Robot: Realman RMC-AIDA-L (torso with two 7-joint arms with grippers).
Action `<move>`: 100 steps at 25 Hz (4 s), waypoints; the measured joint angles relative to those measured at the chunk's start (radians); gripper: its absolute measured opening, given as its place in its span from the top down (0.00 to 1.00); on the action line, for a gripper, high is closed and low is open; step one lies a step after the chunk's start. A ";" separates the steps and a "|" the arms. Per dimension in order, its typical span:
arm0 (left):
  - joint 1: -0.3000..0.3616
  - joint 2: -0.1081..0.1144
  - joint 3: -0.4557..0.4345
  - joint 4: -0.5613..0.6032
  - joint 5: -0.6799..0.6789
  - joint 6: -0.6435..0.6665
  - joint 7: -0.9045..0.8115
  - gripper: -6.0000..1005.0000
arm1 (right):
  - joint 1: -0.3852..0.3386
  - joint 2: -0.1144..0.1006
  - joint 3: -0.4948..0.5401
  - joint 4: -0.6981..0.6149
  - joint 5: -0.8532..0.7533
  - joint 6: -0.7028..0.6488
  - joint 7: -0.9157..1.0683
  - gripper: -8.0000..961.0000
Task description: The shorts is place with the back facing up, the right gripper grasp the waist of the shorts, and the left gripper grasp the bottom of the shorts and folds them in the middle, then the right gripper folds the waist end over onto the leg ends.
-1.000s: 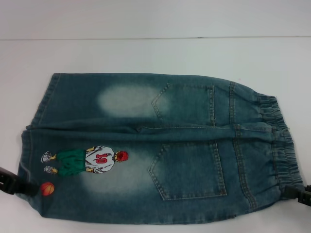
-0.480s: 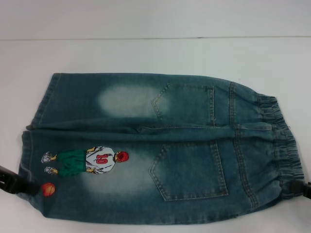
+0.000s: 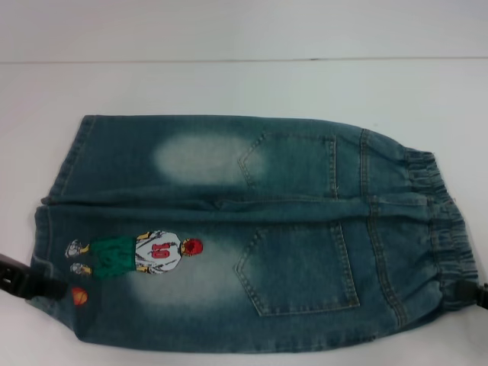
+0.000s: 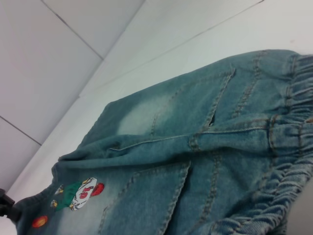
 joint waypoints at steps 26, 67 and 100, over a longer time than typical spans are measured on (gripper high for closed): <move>0.049 0.025 -0.061 0.035 -0.022 0.025 0.013 0.94 | 0.010 -0.004 0.051 0.001 0.006 0.019 0.001 0.93; -0.108 0.020 -0.072 0.004 -0.338 -0.270 -0.074 0.94 | 0.264 -0.061 0.034 -0.183 0.116 0.088 0.161 0.92; -0.130 -0.032 0.069 -0.054 -0.347 -0.438 -0.089 0.94 | 0.392 -0.027 -0.239 -0.039 0.115 0.712 0.201 0.91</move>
